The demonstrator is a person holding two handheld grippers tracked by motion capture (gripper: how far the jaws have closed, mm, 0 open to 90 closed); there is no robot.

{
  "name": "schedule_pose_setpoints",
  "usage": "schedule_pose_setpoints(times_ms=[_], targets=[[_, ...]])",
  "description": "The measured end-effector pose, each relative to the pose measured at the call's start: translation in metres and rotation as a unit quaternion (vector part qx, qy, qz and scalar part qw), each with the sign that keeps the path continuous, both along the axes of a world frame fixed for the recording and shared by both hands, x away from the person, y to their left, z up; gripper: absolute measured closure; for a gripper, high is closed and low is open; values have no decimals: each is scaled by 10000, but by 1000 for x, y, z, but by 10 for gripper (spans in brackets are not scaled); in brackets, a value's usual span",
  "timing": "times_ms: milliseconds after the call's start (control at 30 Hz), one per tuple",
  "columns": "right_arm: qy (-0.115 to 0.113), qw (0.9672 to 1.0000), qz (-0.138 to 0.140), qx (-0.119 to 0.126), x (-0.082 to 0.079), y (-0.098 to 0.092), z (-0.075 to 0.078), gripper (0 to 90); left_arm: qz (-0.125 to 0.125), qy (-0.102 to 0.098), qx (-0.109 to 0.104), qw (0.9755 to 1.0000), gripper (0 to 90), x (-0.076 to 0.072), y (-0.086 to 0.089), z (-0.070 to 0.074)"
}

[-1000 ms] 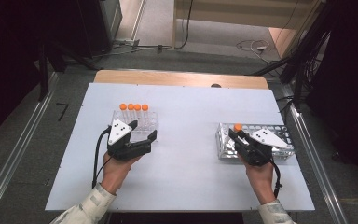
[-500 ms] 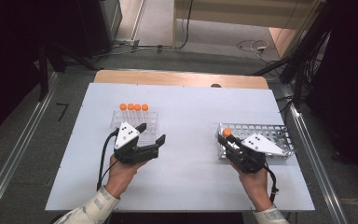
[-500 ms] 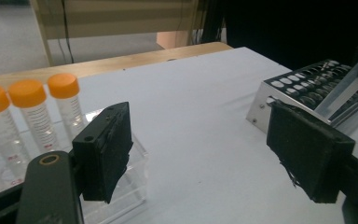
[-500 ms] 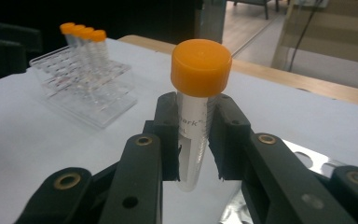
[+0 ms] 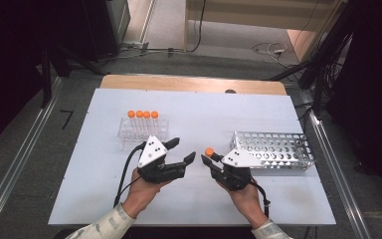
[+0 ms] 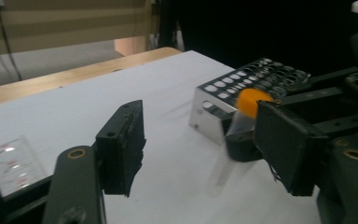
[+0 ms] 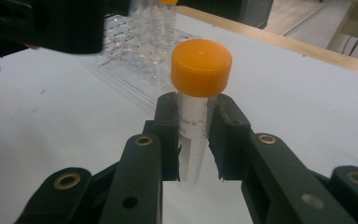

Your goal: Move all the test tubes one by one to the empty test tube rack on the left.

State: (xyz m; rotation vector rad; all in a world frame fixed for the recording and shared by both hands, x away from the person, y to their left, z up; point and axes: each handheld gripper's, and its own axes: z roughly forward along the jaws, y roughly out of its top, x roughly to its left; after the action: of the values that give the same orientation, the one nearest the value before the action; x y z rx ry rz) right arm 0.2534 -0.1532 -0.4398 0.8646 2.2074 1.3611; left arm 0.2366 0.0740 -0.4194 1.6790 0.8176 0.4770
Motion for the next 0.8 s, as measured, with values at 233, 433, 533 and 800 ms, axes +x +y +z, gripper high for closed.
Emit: schedule_pose_setpoints(times_ms=[233,433,533,800], targets=[[40,9997,214,-61,-2,18,-3,717,-248,-91,191,9995,482,-3,-18,-3],[37,9995,296,-60,-5,24,-3,717,-298,-47,291,9991,625,0,-21,-9],[60,9995,291,-63,-5,23,-3,717,-291,-59,311,9991,666,-1,-21,-10],[107,9994,319,-52,-5,23,-3,671,-272,-67,275,9992,697,-1,-18,-9]])
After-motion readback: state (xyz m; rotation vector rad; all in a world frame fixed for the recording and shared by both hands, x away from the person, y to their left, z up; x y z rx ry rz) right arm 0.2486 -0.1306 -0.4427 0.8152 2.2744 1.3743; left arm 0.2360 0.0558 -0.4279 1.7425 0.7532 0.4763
